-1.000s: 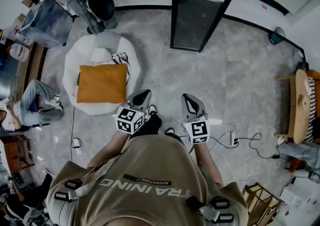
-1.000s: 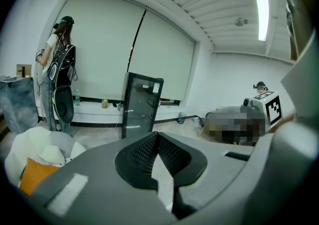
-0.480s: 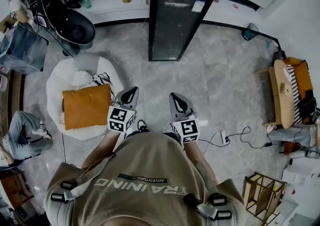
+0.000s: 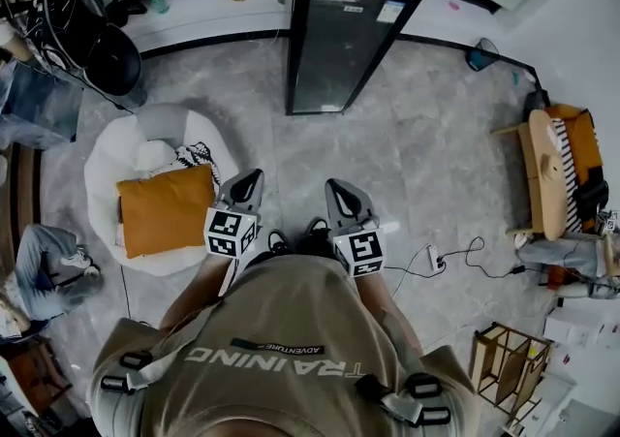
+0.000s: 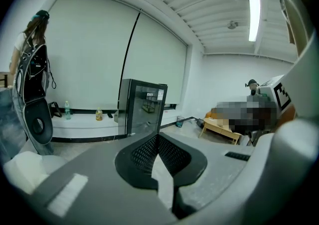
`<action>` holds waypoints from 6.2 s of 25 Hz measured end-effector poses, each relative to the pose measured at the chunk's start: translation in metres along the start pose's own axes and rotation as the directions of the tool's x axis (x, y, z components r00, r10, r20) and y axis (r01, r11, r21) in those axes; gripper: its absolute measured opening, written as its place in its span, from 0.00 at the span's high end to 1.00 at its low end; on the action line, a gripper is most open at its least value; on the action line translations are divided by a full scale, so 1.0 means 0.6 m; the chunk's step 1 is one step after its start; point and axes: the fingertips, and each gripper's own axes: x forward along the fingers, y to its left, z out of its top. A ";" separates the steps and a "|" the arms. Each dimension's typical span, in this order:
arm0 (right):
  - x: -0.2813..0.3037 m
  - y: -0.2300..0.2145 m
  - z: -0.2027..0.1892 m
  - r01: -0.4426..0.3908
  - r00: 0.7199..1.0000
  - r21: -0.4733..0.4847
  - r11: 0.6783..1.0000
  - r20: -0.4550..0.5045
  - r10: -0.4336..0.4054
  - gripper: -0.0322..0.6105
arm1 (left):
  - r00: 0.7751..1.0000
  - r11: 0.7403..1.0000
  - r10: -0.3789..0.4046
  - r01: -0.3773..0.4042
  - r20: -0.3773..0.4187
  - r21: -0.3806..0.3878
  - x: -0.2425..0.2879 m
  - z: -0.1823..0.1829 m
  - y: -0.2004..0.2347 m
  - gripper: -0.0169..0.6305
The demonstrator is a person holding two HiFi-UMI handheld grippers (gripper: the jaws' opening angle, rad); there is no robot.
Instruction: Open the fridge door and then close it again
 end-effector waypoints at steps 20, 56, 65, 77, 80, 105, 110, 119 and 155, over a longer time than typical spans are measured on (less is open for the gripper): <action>0.226 -0.136 0.038 -0.138 0.990 0.033 0.990 0.046 0.136 0.96 | 0.989 0.991 0.133 -0.133 -0.065 0.000 0.154 0.081 0.136 0.97; 0.480 -0.349 0.069 -0.214 0.977 0.039 0.976 0.028 0.213 0.96 | 0.986 0.986 0.153 -0.156 -0.063 -0.056 0.437 0.214 0.244 0.97; 0.564 -0.384 0.153 -0.147 0.989 -0.035 0.989 0.027 0.148 0.96 | 0.999 0.999 0.038 -0.038 0.002 -0.035 0.531 0.276 0.311 0.97; 0.663 -0.386 0.198 -0.010 0.998 0.002 1.000 0.063 0.010 0.96 | 0.979 0.978 -0.188 0.194 -0.079 0.073 0.608 0.272 0.368 0.97; 0.675 -0.381 0.200 0.002 0.999 0.014 1.000 0.046 -0.003 0.96 | 0.967 0.969 -0.230 0.238 -0.106 0.066 0.621 0.266 0.368 0.97; 0.692 -0.405 0.165 0.038 0.999 0.035 0.999 -0.023 -0.037 0.96 | 0.880 0.894 -0.406 0.438 -0.248 0.091 0.714 0.218 0.325 0.88; 0.691 -0.411 0.168 0.048 0.998 0.038 0.998 -0.053 -0.046 0.96 | 0.870 0.893 -0.415 0.446 -0.267 0.063 0.724 0.207 0.320 0.88; 0.688 -0.408 0.155 0.065 0.998 0.047 0.997 -0.016 -0.064 0.96 | 0.877 0.896 -0.400 0.435 -0.266 0.087 0.731 0.200 0.323 0.88; 0.619 -0.355 0.124 0.007 1.000 0.055 0.998 -0.029 -0.006 0.96 | 0.908 0.923 -0.279 0.343 -0.311 0.174 0.726 0.190 0.319 0.91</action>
